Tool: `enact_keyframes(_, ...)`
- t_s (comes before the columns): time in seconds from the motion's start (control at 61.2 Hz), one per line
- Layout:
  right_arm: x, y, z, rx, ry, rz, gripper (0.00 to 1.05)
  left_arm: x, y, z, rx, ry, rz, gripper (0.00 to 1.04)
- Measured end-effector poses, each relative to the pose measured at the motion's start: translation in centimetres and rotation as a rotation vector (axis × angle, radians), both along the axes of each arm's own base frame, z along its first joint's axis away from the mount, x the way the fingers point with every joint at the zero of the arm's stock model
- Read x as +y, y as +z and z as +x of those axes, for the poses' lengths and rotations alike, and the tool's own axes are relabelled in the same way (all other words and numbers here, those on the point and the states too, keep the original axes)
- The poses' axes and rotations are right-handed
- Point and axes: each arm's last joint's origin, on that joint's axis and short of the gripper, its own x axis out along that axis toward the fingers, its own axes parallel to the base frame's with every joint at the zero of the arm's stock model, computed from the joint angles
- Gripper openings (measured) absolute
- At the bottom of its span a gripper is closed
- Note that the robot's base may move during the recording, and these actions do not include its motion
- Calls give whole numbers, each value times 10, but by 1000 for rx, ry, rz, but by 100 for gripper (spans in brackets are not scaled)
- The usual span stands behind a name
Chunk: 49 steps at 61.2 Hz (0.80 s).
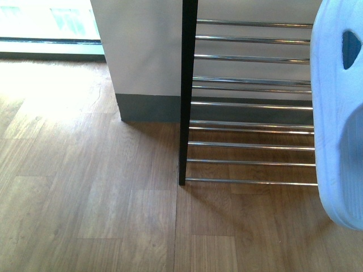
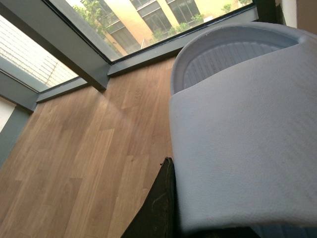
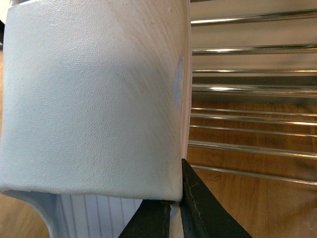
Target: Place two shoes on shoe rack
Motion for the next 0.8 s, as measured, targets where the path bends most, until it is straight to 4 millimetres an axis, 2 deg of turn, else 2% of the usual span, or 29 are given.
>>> enact_keyframes(0.556, 0, 0, 0, -2, -2, -1, 1, 0, 0, 0, 2, 0, 0, 2)
enact_keyframes(0.605, -1, -3, 2, -119, -65, -91, 1, 0, 0, 0, 1, 0, 0, 2)
enact_keyframes(0.67, -3, 2, 7, -238, -107, -148, 1, 0, 0, 0, 1, 0, 0, 2)
enact_keyframes(0.801, -6, 24, 31, -225, -65, -182, 1, 0, 0, 0, 2, 0, 0, 2)
